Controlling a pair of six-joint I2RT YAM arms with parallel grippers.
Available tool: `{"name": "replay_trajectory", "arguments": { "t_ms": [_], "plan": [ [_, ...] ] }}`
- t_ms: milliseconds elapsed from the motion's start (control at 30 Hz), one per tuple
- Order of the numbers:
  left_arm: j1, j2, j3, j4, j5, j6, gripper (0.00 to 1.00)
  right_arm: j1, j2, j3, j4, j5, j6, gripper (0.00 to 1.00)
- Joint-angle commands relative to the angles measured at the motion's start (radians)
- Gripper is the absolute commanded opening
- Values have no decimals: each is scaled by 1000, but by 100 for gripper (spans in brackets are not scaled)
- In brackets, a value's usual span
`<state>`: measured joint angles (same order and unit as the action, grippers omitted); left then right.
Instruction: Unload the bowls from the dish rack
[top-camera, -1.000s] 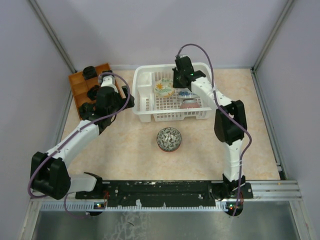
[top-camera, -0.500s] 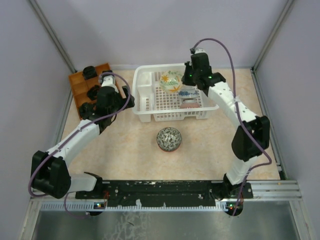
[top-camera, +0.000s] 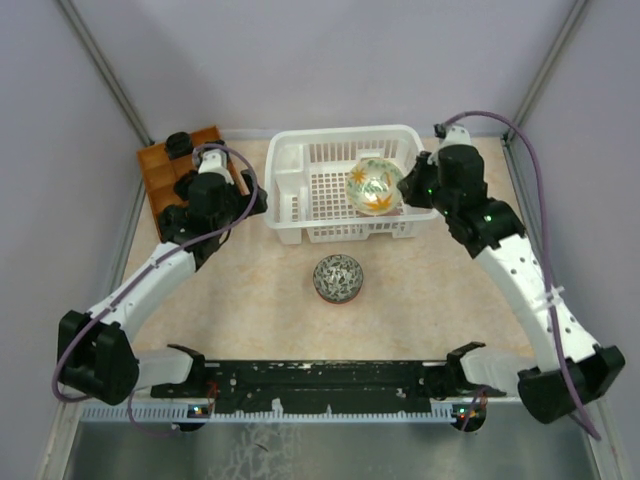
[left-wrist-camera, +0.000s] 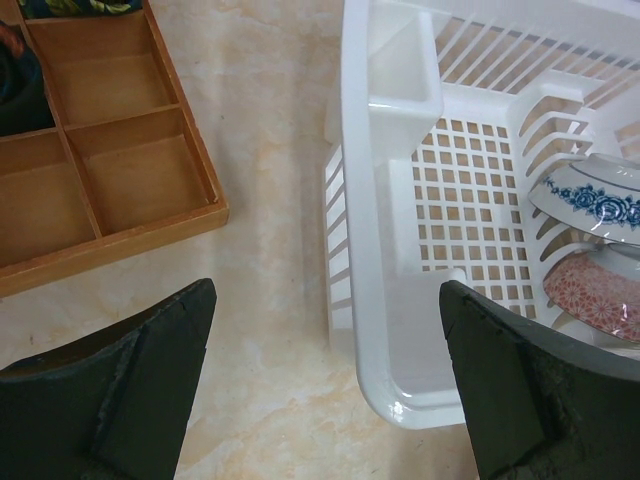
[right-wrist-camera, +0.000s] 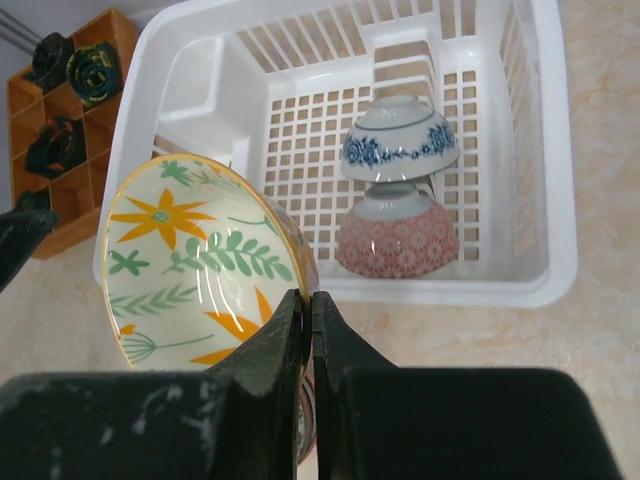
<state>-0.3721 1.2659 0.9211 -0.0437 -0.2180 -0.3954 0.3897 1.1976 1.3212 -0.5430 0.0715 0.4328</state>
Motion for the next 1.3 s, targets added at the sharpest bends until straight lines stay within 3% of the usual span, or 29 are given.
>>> {"name": "replay_trajectory", "arguments": {
  "t_ms": [0,267,567,933,1267],
  "plan": [
    [2,-42,19,16,1,7,99,-6,-198,-81,-49,12,52,0],
    [0,-79,10,13,31,-7,99,-6,-433,-329,-153,33,131,0],
    [-7,-106,-5,10,55,-23,99,-7,-550,-582,-125,40,222,0],
    [-17,-117,-1,6,52,-23,99,-8,-468,-727,18,78,234,0],
    [-21,-108,4,6,43,-18,99,-22,-344,-762,143,98,227,0]
  ]
}}
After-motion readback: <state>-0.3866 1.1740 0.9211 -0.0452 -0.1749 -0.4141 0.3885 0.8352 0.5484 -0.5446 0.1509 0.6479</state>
